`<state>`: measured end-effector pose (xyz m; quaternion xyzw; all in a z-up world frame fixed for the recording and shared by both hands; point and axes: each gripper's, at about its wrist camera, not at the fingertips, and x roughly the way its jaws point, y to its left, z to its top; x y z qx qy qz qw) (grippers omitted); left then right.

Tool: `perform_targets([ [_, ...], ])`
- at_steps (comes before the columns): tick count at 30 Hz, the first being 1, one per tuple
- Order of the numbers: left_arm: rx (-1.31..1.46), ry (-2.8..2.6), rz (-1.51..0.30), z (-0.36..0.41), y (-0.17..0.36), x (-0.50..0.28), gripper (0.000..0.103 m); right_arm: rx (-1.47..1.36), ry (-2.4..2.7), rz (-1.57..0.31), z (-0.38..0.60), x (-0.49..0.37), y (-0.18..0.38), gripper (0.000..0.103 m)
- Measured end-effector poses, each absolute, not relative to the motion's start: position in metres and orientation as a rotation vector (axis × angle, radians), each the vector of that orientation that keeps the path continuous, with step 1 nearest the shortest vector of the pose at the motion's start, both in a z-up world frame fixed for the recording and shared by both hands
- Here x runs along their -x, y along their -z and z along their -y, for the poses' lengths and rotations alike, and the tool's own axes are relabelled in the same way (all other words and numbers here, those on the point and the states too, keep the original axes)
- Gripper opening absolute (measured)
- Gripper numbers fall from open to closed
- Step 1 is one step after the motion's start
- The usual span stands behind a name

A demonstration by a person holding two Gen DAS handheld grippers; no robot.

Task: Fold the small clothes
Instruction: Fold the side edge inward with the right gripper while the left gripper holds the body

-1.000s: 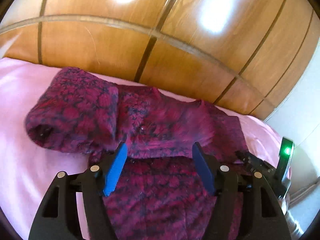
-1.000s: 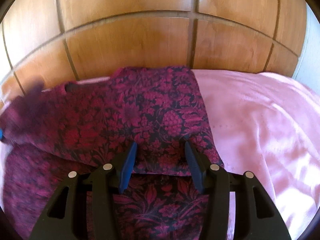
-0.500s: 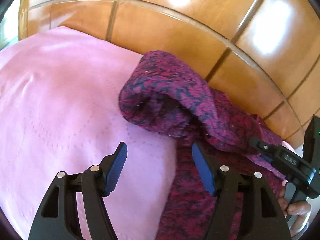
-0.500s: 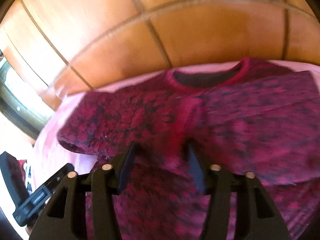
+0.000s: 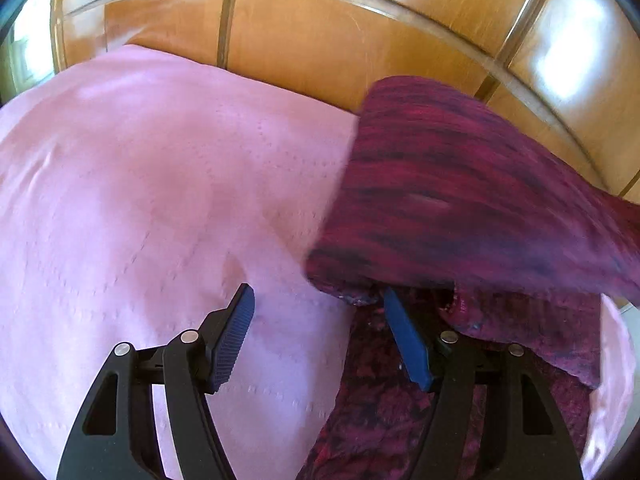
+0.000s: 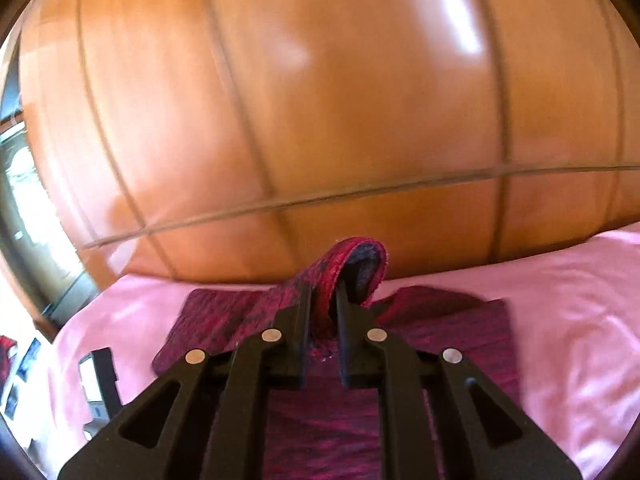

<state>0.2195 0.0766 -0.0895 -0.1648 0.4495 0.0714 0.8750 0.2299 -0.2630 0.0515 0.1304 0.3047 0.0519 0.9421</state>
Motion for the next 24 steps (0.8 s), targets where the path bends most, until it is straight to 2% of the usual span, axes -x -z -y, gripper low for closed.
perform_targets([
  [12, 0.252, -0.162, -0.957, -0.065, 0.101, -0.224, 0.068, -0.439, 0.117, -0.944, 0.363, -0.23, 0.095, 0.009],
  [19, 0.323, -0.066, -0.956, -0.082, 0.09, -0.214, 0.067, -0.486, 0.062, -0.931, 0.375, -0.228, 0.1, 0.012],
  [21, 0.402, 0.021, -0.907, -0.095, 0.078, -0.201, 0.067, -0.492, 0.053, -0.919, 0.381, -0.225, 0.097, 0.024],
  [23, 0.431, 0.07, -0.86, -0.106, 0.064, -0.195, 0.067, -0.514, 0.054, -0.881, 0.385, -0.213, 0.08, 0.041],
  [24, 0.457, 0.1, -0.852, -0.113, 0.059, -0.199, 0.067, -0.516, 0.055, -0.859, 0.387, -0.209, 0.075, 0.041],
])
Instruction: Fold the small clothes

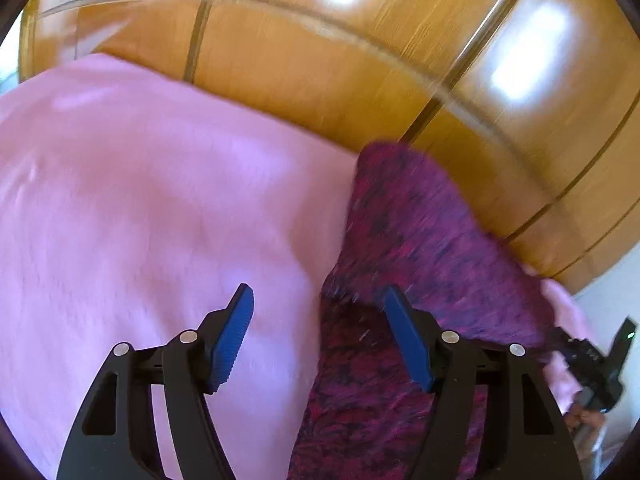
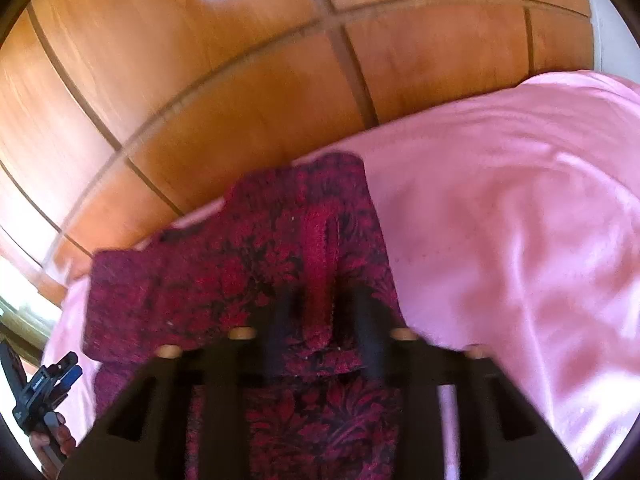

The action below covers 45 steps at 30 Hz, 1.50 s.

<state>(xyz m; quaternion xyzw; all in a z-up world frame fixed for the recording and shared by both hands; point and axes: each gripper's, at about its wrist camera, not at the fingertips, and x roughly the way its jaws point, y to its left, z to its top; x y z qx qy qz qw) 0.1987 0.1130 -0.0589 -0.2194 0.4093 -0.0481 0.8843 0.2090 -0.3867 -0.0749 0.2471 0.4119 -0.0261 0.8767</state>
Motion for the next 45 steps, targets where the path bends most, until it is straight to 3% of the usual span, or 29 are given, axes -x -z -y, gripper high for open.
perform_targets([
  [11, 0.651, 0.235, -0.988, -0.114, 0.075, -0.303, 0.067, -0.468, 0.075, -0.904, 0.371, -0.243, 0.08, 0.041],
  [16, 0.693, 0.252, -1.023, -0.102, 0.088, -0.335, 0.067, -0.439, 0.066, -0.916, 0.369, -0.257, 0.087, 0.033],
  [19, 0.673, 0.275, -1.025, -0.095, 0.09, -0.341, 0.034, -0.37, 0.073, -0.919, 0.362, -0.261, 0.087, 0.02],
  [20, 0.633, 0.244, -1.007, -0.093, 0.088, -0.337, 0.026, -0.332, 0.082, -0.908, 0.36, -0.26, 0.084, 0.013],
  [21, 0.576, 0.215, -0.975, -0.089, 0.084, -0.331, 0.026, -0.287, 0.088, -0.883, 0.356, -0.258, 0.078, 0.007],
  [27, 0.283, 0.065, -0.968, -0.056, 0.103, -0.318, 0.028, -0.13, 0.152, -0.905, 0.339, -0.266, 0.093, 0.007],
  [30, 0.262, 0.005, -0.982, -0.056, 0.099, -0.319, 0.049, -0.087, 0.175, -0.92, 0.334, -0.269, 0.108, 0.008],
  [31, 0.267, -0.033, -0.98, -0.061, 0.097, -0.318, 0.061, -0.086, 0.178, -0.923, 0.334, -0.27, 0.107, 0.008],
  [36, 0.169, -0.067, -0.821, -0.056, 0.058, -0.279, 0.062, -0.094, 0.177, -0.921, 0.335, -0.269, 0.102, 0.015],
  [37, 0.164, -0.051, -0.784, -0.054, 0.051, -0.268, 0.062, -0.102, 0.185, -0.91, 0.336, -0.266, 0.095, 0.02],
  [39, 0.144, 0.013, -0.723, -0.045, 0.038, -0.24, 0.062, -0.137, 0.205, -0.872, 0.341, -0.257, 0.08, 0.045],
  [45, 0.016, 0.152, -0.756, 0.0, 0.054, -0.208, 0.062, -0.193, 0.115, -0.805, 0.319, -0.223, 0.053, 0.045],
])
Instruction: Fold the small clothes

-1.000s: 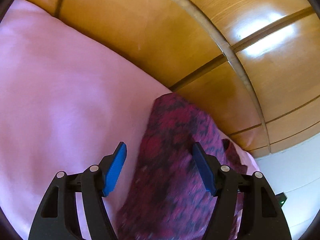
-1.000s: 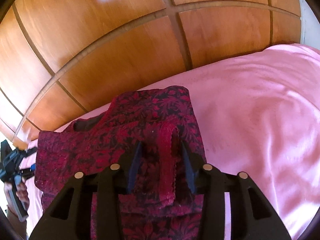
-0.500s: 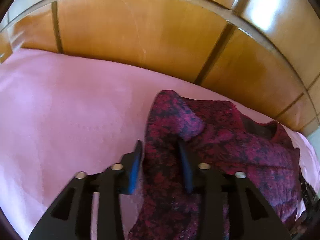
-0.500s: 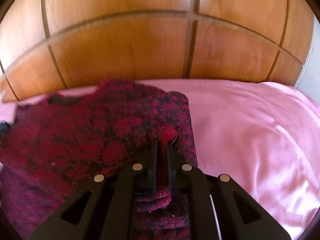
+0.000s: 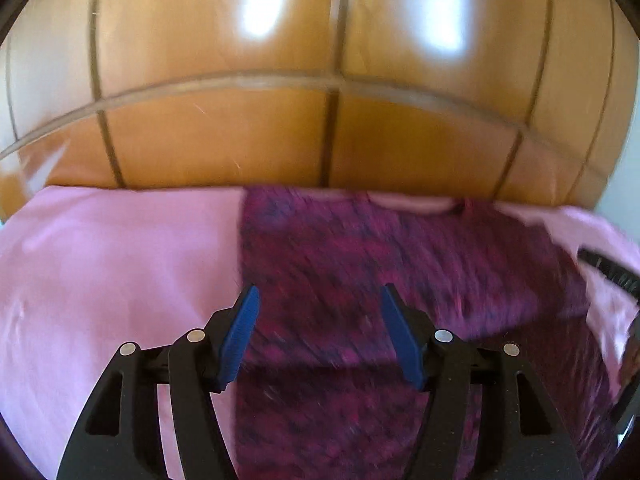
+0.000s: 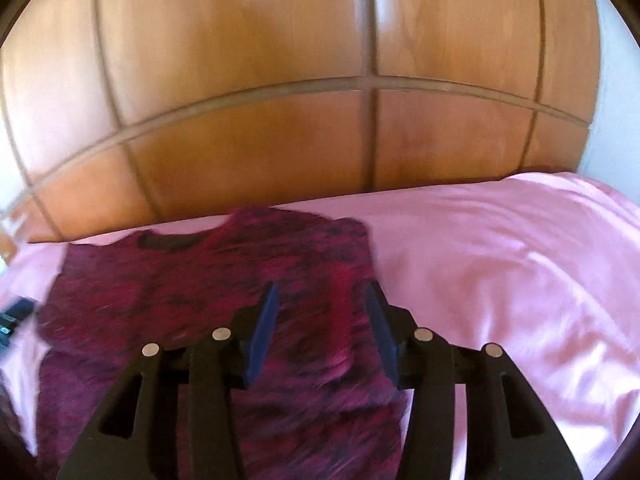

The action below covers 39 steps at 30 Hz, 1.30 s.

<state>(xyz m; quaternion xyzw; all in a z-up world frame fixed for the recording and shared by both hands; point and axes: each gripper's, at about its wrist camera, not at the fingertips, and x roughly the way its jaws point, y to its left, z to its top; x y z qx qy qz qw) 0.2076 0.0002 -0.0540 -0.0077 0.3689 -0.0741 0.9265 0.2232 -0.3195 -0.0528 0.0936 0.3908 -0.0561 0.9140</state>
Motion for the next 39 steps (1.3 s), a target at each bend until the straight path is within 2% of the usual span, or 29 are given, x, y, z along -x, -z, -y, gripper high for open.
perform_targets([
  [2, 0.018, 0.134, -0.821, 0.004, 0.07, -0.213, 0.062, -0.165, 0.072, -0.835, 0.303, -0.221, 0.061, 0.046],
  [8, -0.012, 0.108, -0.831, 0.012, 0.083, -0.222, 0.062, -0.091, 0.095, -0.893, 0.289, -0.233, 0.097, 0.046],
  [19, 0.015, 0.083, -0.733, 0.009, 0.051, -0.169, 0.062, -0.1, 0.105, -0.873, 0.288, -0.232, 0.097, 0.047],
  [22, 0.014, 0.084, -0.707, 0.006, 0.042, -0.153, 0.062, -0.105, 0.116, -0.87, 0.289, -0.226, 0.089, 0.054],
  [26, 0.025, 0.085, -0.699, 0.001, 0.036, -0.138, 0.062, -0.157, 0.116, -0.855, 0.296, -0.213, 0.075, 0.076],
  [39, 0.04, 0.076, -0.751, -0.018, 0.053, -0.098, 0.062, -0.148, 0.151, -0.959, 0.318, -0.147, 0.081, 0.079],
])
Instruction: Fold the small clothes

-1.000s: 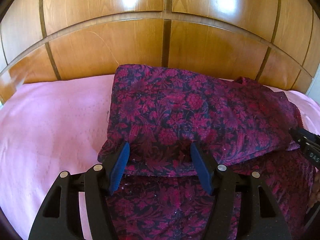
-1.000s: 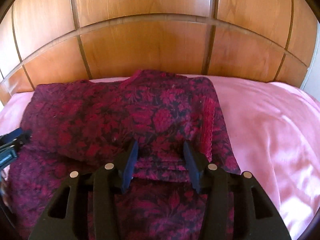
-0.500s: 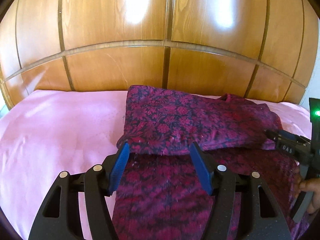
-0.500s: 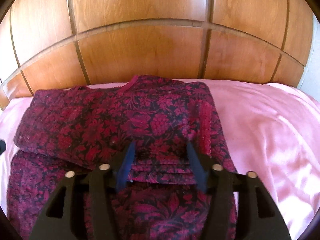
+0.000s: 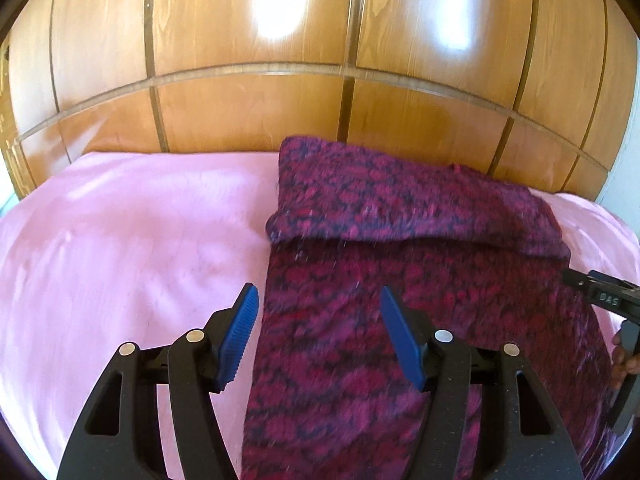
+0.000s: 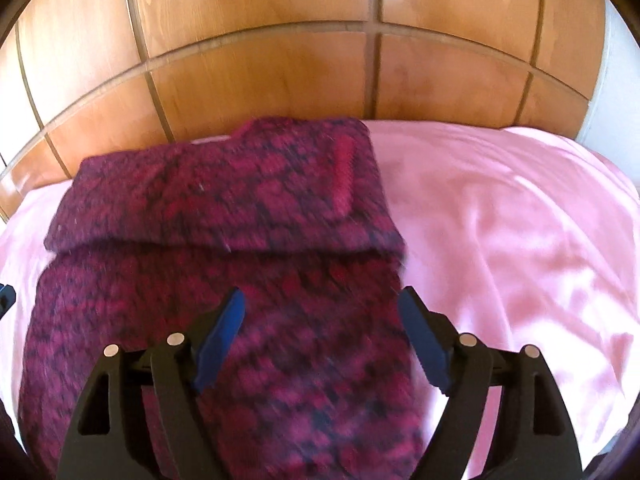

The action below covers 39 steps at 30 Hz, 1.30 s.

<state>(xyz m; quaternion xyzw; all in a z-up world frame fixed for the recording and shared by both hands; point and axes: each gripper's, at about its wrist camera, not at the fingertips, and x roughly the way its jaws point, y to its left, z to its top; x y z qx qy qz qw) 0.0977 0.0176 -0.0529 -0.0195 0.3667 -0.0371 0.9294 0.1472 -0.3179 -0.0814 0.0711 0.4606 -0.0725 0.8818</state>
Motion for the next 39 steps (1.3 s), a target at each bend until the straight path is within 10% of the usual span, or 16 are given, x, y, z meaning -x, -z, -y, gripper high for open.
perform_targets([
  [29, 0.095, 0.345, -0.998, -0.061, 0.099, 0.023, 0.056, -0.302, -0.029, -1.083, 0.341, 0.001, 0.087, 0.04],
  [39, 0.1, 0.482, -1.026, -0.072, 0.089, 0.035, 0.016, -0.281, -0.147, -1.188, 0.326, 0.031, 0.076, 0.016],
])
